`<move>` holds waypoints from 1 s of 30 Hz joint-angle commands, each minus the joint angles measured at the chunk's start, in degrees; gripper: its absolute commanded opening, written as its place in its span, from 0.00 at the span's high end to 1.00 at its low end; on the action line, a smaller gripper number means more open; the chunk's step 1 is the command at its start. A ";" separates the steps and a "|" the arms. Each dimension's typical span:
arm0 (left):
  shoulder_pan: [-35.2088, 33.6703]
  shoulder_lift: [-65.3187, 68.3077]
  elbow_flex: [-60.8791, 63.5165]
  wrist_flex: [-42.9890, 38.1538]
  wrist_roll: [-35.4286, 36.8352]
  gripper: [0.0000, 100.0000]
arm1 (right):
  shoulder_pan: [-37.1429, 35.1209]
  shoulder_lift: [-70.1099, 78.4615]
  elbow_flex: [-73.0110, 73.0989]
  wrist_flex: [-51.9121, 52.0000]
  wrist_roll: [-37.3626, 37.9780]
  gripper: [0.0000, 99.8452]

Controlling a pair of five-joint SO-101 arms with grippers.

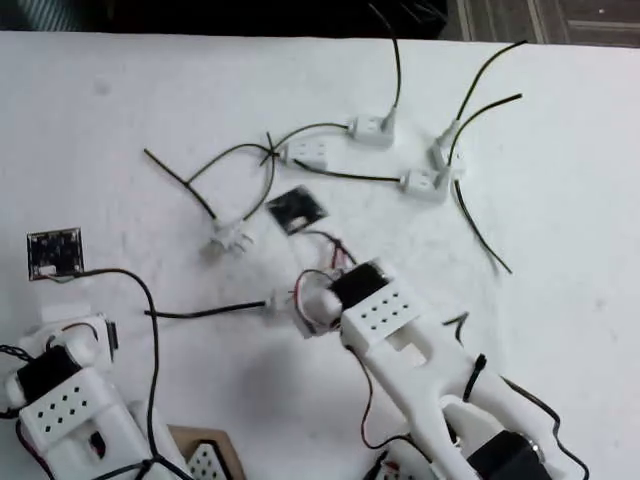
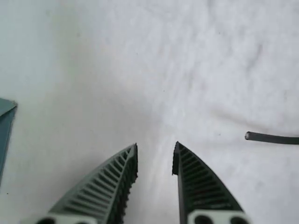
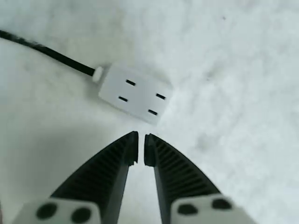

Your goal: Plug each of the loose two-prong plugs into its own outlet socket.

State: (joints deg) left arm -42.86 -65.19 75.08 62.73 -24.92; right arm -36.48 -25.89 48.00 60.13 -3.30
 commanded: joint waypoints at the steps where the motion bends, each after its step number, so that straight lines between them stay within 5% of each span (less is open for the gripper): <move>1: 1.80 -0.57 -0.18 -0.97 0.26 0.86 | 1.71 -1.01 2.02 0.04 -2.99 0.98; 14: 4.26 -0.75 0.79 -0.97 0.18 0.86 | 3.38 21.14 -7.82 -1.27 -10.29 0.98; 19: 4.26 -0.75 0.79 -0.97 0.18 0.86 | 8.22 25.45 -10.02 -9.01 -9.85 0.98; 30: 4.26 -0.75 0.70 -0.97 0.18 0.86 | 10.15 27.12 -10.46 -23.69 5.63 0.98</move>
State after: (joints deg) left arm -39.25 -65.19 76.13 62.73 -24.92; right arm -28.40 1.19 40.35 41.76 -2.86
